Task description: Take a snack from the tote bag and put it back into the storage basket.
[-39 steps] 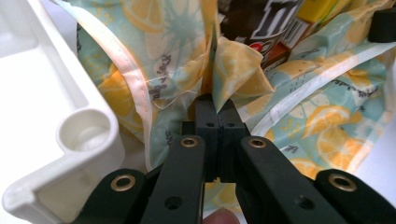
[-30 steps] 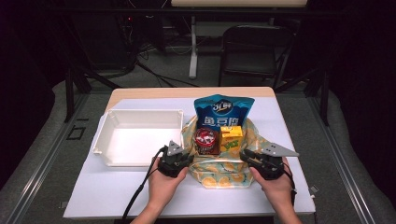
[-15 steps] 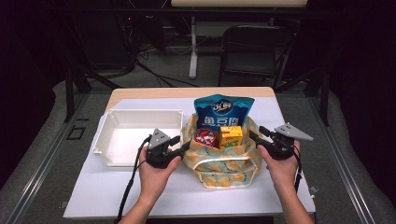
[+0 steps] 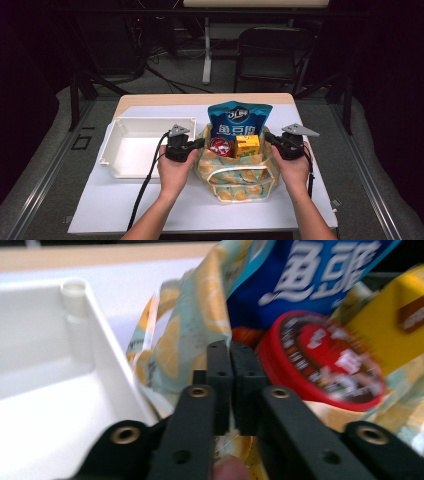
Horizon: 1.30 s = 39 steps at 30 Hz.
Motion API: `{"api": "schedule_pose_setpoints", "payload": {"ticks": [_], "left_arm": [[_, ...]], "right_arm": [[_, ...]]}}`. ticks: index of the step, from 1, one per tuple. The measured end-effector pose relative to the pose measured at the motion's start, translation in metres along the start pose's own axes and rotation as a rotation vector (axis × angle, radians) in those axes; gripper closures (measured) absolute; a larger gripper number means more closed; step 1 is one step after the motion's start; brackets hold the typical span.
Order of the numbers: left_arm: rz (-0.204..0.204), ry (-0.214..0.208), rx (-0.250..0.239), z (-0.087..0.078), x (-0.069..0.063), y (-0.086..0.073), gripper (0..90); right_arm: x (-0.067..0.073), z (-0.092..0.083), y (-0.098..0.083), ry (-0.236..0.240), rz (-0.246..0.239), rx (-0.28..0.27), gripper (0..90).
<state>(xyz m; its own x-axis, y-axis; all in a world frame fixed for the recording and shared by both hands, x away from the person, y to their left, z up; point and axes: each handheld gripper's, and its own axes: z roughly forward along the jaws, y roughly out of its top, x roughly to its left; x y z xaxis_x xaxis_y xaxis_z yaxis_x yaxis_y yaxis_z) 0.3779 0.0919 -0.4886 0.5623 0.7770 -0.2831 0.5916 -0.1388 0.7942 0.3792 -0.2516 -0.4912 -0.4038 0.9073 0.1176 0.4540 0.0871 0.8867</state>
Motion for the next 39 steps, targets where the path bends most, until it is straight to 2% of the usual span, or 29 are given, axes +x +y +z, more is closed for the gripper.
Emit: {"api": "schedule_pose_setpoints", "payload": {"ticks": [1, 3, 5, 10, 14, 16, 20, 23, 24, 26, 30, 31, 33, 35, 37, 39], "left_arm": [[-0.002, 0.008, 0.013, 0.002, 0.000, -0.002, 89.9], [0.022, 0.028, 0.048, 0.006, -0.001, -0.006, 90.0], [0.047, 0.038, 0.073, 0.008, -0.003, -0.009, 90.0], [0.090, 0.061, 0.100, 0.011, -0.009, -0.013, 90.0], [0.075, 0.070, 0.129, 0.016, -0.009, -0.016, 90.0], [0.084, 0.086, 0.120, 0.017, -0.011, -0.018, 90.0], [0.102, 0.106, 0.127, 0.015, -0.013, -0.018, 88.6], [0.098, 0.101, 0.124, 0.013, -0.012, -0.018, 86.2], [0.103, 0.100, 0.119, 0.012, -0.012, -0.017, 84.2], [0.110, 0.104, 0.100, 0.006, -0.013, -0.018, 75.5], [0.121, 0.120, 0.037, -0.009, -0.016, -0.018, 60.9], [0.117, 0.114, 0.022, -0.014, -0.016, -0.018, 59.7], [0.105, 0.074, -0.013, -0.023, -0.017, -0.020, 58.0], [0.103, 0.037, -0.029, -0.030, -0.020, -0.024, 56.6], [0.112, 0.017, -0.035, -0.034, -0.026, -0.029, 55.2], [0.108, -0.012, -0.024, -0.034, -0.030, -0.036, 52.8]], "right_arm": [[-0.001, 0.003, -0.001, -0.007, 0.002, 0.012, 90.0], [-0.003, 0.009, -0.002, -0.016, 0.008, 0.035, 90.0], [-0.007, 0.014, -0.004, -0.019, 0.014, 0.084, 90.0], [-0.016, 0.025, -0.013, -0.036, 0.035, 0.148, 90.0], [-0.020, 0.035, -0.023, -0.030, 0.028, 0.226, 90.0], [-0.021, 0.041, -0.031, -0.023, 0.015, 0.268, 90.0], [-0.025, 0.049, -0.045, -0.024, 0.022, 0.320, 90.0], [-0.028, 0.047, -0.048, -0.015, 0.048, 0.310, 90.0], [-0.029, 0.045, -0.047, -0.017, 0.052, 0.304, 85.8], [-0.029, 0.035, -0.043, 0.002, 0.072, 0.249, 74.4], [-0.023, 0.004, -0.036, 0.010, 0.073, 0.105, 64.1], [-0.020, -0.004, -0.035, 0.015, 0.067, 0.069, 62.0], [-0.015, -0.020, -0.033, 0.041, 0.036, 0.018, 58.9], [-0.007, -0.034, -0.033, 0.095, 0.015, -0.027, 55.4], [0.000, -0.046, -0.035, 0.142, 0.000, -0.044, 50.0], [0.008, -0.050, -0.038, 0.186, -0.016, -0.030, 40.5]]}}
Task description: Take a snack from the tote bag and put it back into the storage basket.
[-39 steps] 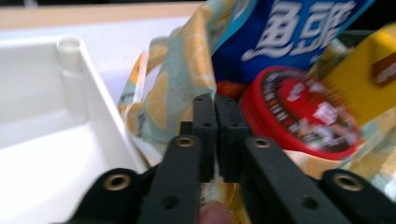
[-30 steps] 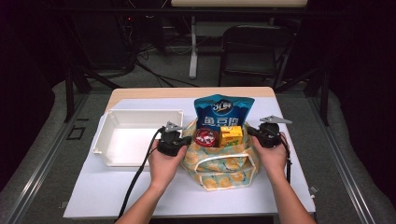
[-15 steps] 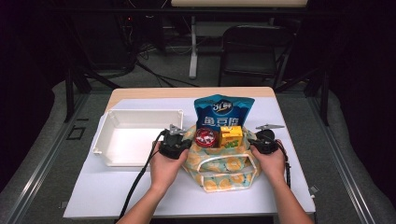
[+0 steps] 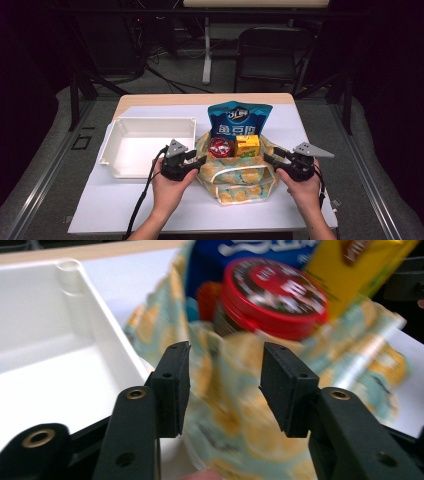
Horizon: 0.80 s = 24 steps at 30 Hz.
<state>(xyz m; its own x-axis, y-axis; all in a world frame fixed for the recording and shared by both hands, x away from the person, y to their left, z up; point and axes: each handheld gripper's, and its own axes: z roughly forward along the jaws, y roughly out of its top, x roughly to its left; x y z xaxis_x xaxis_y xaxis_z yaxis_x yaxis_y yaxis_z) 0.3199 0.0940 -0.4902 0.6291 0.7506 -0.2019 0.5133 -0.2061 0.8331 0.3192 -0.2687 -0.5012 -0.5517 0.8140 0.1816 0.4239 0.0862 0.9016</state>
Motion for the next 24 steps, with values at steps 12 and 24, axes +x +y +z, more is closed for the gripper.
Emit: {"api": "schedule_pose_setpoints", "payload": {"ticks": [12, 24], "left_arm": [[0.046, 0.003, 0.130, 0.020, -0.012, -0.026, 82.6], [-0.020, -0.001, 0.238, 0.045, -0.003, -0.060, 90.0]], "right_arm": [[0.020, 0.014, -0.030, 0.008, -0.037, 0.209, 89.4], [0.025, 0.029, -0.051, -0.013, -0.027, 0.363, 90.0]]}}
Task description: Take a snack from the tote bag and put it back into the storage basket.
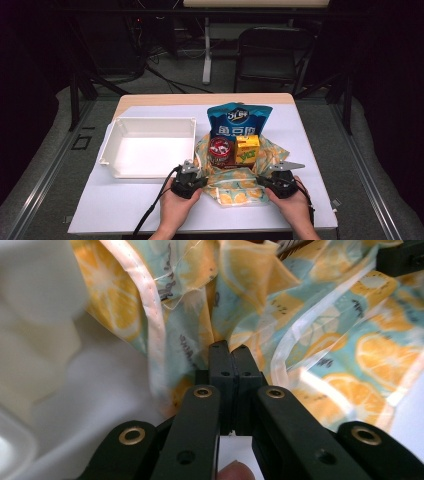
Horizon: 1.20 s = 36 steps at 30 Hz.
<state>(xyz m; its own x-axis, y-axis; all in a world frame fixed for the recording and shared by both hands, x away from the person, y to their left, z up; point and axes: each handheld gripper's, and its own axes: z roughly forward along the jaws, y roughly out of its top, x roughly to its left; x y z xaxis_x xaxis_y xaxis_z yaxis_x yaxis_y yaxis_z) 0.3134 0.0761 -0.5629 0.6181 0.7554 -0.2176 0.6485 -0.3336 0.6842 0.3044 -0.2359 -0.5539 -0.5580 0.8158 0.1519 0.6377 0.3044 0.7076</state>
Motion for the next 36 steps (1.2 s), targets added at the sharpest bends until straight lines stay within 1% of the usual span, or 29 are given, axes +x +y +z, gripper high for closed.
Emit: {"api": "schedule_pose_setpoints", "payload": {"ticks": [1, 2, 3, 4, 5, 6, 7, 8, 9, 10, 11, 12, 13, 14, 16, 17, 18, 19, 22, 23, 24, 25, 26, 27, 29, 30, 33, 34, 36], "left_arm": [[-0.004, -0.003, -0.006, 0.000, 0.000, 0.000, 90.0], [0.001, 0.006, -0.010, 0.001, -0.001, 0.000, 90.0], [0.017, 0.011, -0.009, 0.000, -0.001, 0.000, 90.0], [0.028, 0.017, -0.011, 0.000, -0.001, 0.000, 90.0], [0.033, 0.012, -0.007, -0.001, -0.001, 0.000, 90.0], [0.026, 0.007, -0.010, -0.001, -0.001, 0.000, 90.0], [0.022, 0.005, -0.011, -0.001, 0.000, 0.000, 90.0], [0.025, 0.008, -0.012, 0.000, 0.000, 0.000, 90.0], [0.025, 0.009, -0.013, 0.000, 0.000, 0.000, 90.0], [0.027, 0.010, -0.013, 0.000, -0.001, 0.000, 90.0], [0.033, 0.018, -0.014, 0.000, -0.002, 0.000, 90.0], [0.039, 0.020, -0.013, 0.000, -0.002, 0.000, 90.0], [0.041, 0.020, -0.015, 0.000, -0.003, -0.001, 90.0], [0.045, 0.023, -0.015, 0.000, -0.003, -0.001, 90.0], [0.041, 0.023, -0.024, 0.001, -0.003, -0.002, 90.0], [0.041, 0.018, -0.017, 0.000, -0.003, -0.002, 90.0], [0.037, 0.017, -0.019, 0.000, -0.002, -0.002, 90.0], [0.038, 0.014, -0.020, 0.000, -0.002, -0.002, 90.0], [0.033, 0.016, -0.034, 0.001, -0.002, -0.004, 90.0], [0.031, 0.007, -0.028, 0.000, -0.001, -0.004, 90.0], [0.037, 0.013, -0.035, 0.000, -0.001, -0.005, 90.0], [0.038, 0.011, -0.037, 0.000, -0.001, -0.005, 90.0], [0.039, 0.004, -0.037, 0.000, -0.001, -0.005, 90.0], [0.041, 0.002, -0.037, 0.000, -0.001, -0.005, 90.0], [0.044, -0.002, -0.038, 0.000, -0.003, -0.006, 90.0], [0.045, -0.002, -0.039, 0.001, -0.003, -0.006, 90.0], [0.041, -0.009, -0.044, 0.000, -0.002, -0.006, 90.0], [0.041, -0.016, -0.037, 0.000, -0.002, -0.006, 90.0], [0.043, -0.026, -0.042, 0.000, -0.003, -0.006, 90.0]], "right_arm": [[0.000, 0.003, -0.002, -0.003, 0.004, 0.013, 90.0], [0.000, 0.003, -0.002, -0.001, 0.011, 0.023, 90.0], [-0.001, 0.003, -0.002, 0.004, 0.021, 0.016, 89.4], [0.000, 0.001, -0.001, 0.002, 0.033, 0.004, 85.4], [0.000, -0.003, 0.000, -0.004, 0.030, -0.020, 78.2], [0.001, -0.009, 0.001, 0.001, 0.033, -0.064, 73.4], [0.001, -0.017, 0.004, 0.013, 0.029, -0.111, 70.5], [0.002, -0.025, 0.007, 0.014, 0.034, -0.163, 67.7], [0.003, -0.033, 0.011, -0.002, 0.028, -0.215, 65.2], [0.003, -0.040, 0.015, -0.016, 0.032, -0.266, 63.1], [0.003, -0.045, 0.019, -0.039, 0.031, -0.312, 61.2], [0.002, -0.050, 0.024, -0.056, 0.033, -0.351, 60.6], [0.001, -0.052, 0.028, -0.076, 0.042, -0.373, 59.8], [0.000, -0.051, 0.032, -0.082, 0.055, -0.381, 57.6], [-0.004, -0.040, 0.036, -0.081, 0.061, -0.338, 53.8], [-0.004, -0.031, 0.037, -0.080, 0.067, -0.322, 51.9], [-0.005, -0.024, 0.036, -0.089, 0.069, -0.286, 50.7], [-0.006, -0.018, 0.035, -0.093, 0.078, -0.282, 51.4], [-0.009, -0.004, 0.030, -0.141, 0.087, -0.208, 54.6], [-0.011, -0.004, 0.028, -0.118, 0.085, -0.206, 60.8], [-0.012, -0.004, 0.028, -0.106, 0.094, -0.216, 65.1], [-0.012, -0.006, 0.028, -0.116, 0.078, -0.201, 73.5], [-0.013, -0.008, 0.028, -0.134, 0.067, -0.201, 80.8], [-0.014, -0.010, 0.028, -0.126, 0.066, -0.197, 83.8], [-0.017, -0.012, 0.027, -0.108, 0.074, -0.188, 87.5], [-0.019, -0.013, 0.027, -0.109, 0.070, -0.178, 88.5], [-0.020, -0.012, 0.028, -0.100, 0.089, -0.192, 89.7], [-0.020, -0.014, 0.028, -0.108, 0.086, -0.178, 90.0], [-0.020, -0.014, 0.029, -0.116, 0.097, -0.174, 90.0]]}}
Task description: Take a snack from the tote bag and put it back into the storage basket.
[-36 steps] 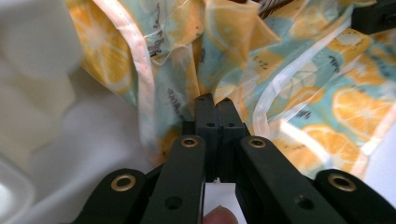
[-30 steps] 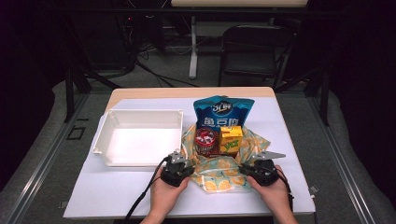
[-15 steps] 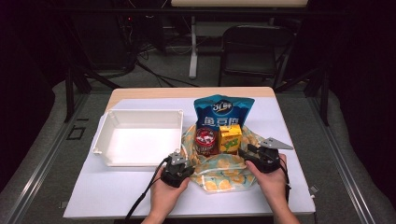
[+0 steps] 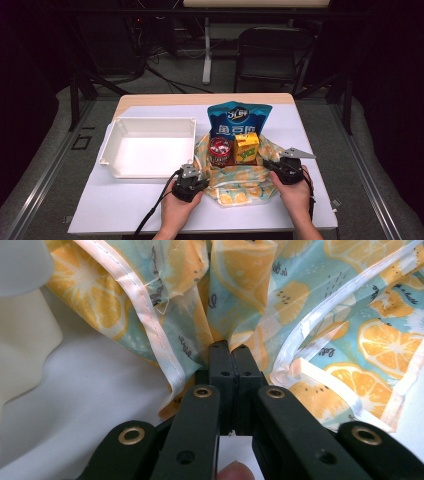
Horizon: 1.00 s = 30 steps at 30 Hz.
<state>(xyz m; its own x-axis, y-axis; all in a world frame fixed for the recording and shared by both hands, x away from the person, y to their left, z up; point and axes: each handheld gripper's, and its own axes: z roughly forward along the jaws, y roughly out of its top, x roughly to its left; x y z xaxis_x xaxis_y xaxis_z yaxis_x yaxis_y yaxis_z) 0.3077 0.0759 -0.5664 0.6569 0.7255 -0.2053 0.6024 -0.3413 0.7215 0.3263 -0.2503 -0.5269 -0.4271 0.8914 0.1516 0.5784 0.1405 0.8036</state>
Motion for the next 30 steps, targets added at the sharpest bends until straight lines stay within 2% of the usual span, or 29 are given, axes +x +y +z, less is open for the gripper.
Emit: {"api": "schedule_pose_setpoints", "payload": {"ticks": [3, 4, 5, 6, 8, 9, 10, 11, 13, 15, 16, 17, 19, 20, 21, 22, 24, 25, 27, 30], "left_arm": [[0.022, -0.008, -0.004, 0.001, -0.003, 0.000, 90.0], [0.028, -0.011, -0.003, 0.001, -0.004, 0.000, 90.0], [0.025, -0.017, -0.005, 0.001, -0.004, 0.000, 90.0], [0.018, -0.023, -0.005, 0.001, -0.005, 0.000, 90.0], [0.023, -0.028, -0.007, 0.002, -0.006, 0.001, 89.8], [0.020, -0.033, -0.007, 0.002, -0.007, 0.001, 89.7], [0.027, -0.030, -0.008, 0.003, -0.007, 0.001, 89.7], [0.028, -0.029, -0.004, 0.003, -0.008, 0.001, 89.7], [0.029, -0.021, 0.003, 0.003, -0.007, 0.002, 89.9], [0.012, -0.002, 0.012, 0.003, -0.005, 0.002, 90.0], [0.003, -0.003, 0.017, 0.001, -0.003, 0.002, 90.0], [-0.010, -0.004, 0.013, 0.001, -0.002, 0.001, 90.0], [-0.018, -0.008, 0.009, -0.003, 0.000, 0.001, 89.4], [-0.009, 0.000, 0.001, -0.005, 0.000, 0.001, 86.9], [0.002, 0.016, -0.013, -0.008, 0.000, 0.001, 83.7], [0.005, 0.019, -0.036, -0.011, -0.001, 0.001, 80.2], [0.005, 0.024, -0.068, -0.019, -0.003, 0.005, 73.0], [0.006, 0.030, -0.091, -0.023, -0.005, 0.008, 69.5], [0.014, 0.042, -0.128, -0.032, -0.006, 0.014, 64.8], [0.010, 0.054, -0.199, -0.046, -0.008, 0.023, 61.3]], "right_arm": [[0.000, 0.000, -0.001, -0.044, 0.007, 0.001, 90.0], [-0.002, -0.001, -0.001, -0.068, -0.002, 0.021, 90.0], [-0.004, 0.001, -0.003, -0.071, 0.012, 0.020, 90.0], [-0.005, 0.003, -0.005, -0.094, 0.013, 0.041, 90.0], [-0.011, 0.009, -0.010, -0.107, 0.033, 0.069, 90.0], [-0.013, 0.014, -0.013, -0.104, 0.068, 0.076, 90.0], [-0.018, 0.017, -0.015, -0.113, 0.079, 0.110, 90.0], [-0.022, 0.022, -0.018, -0.109, 0.094, 0.125, 90.0], [-0.025, 0.024, -0.021, -0.095, 0.127, 0.118, 90.0], [-0.022, 0.023, -0.020, -0.072, 0.110, 0.135, 90.0], [-0.021, 0.021, -0.020, -0.028, 0.103, 0.134, 89.0], [-0.018, 0.018, -0.022, 0.011, 0.089, 0.111, 86.1], [-0.015, 0.008, -0.021, 0.026, 0.042, 0.073, 70.4], [-0.014, 0.001, -0.019, 0.037, 0.043, 0.031, 61.5], [-0.015, -0.007, -0.016, 0.049, 0.042, 0.000, 57.2], [-0.015, -0.015, -0.014, 0.062, 0.056, -0.050, 54.6], [-0.017, -0.029, -0.008, 0.057, 0.038, -0.121, 52.1], [-0.017, -0.033, -0.005, 0.058, 0.044, -0.158, 51.9], [-0.019, -0.038, 0.002, 0.038, 0.034, -0.195, 51.3], [-0.021, -0.034, 0.011, 0.015, 0.025, -0.200, 49.6]]}}
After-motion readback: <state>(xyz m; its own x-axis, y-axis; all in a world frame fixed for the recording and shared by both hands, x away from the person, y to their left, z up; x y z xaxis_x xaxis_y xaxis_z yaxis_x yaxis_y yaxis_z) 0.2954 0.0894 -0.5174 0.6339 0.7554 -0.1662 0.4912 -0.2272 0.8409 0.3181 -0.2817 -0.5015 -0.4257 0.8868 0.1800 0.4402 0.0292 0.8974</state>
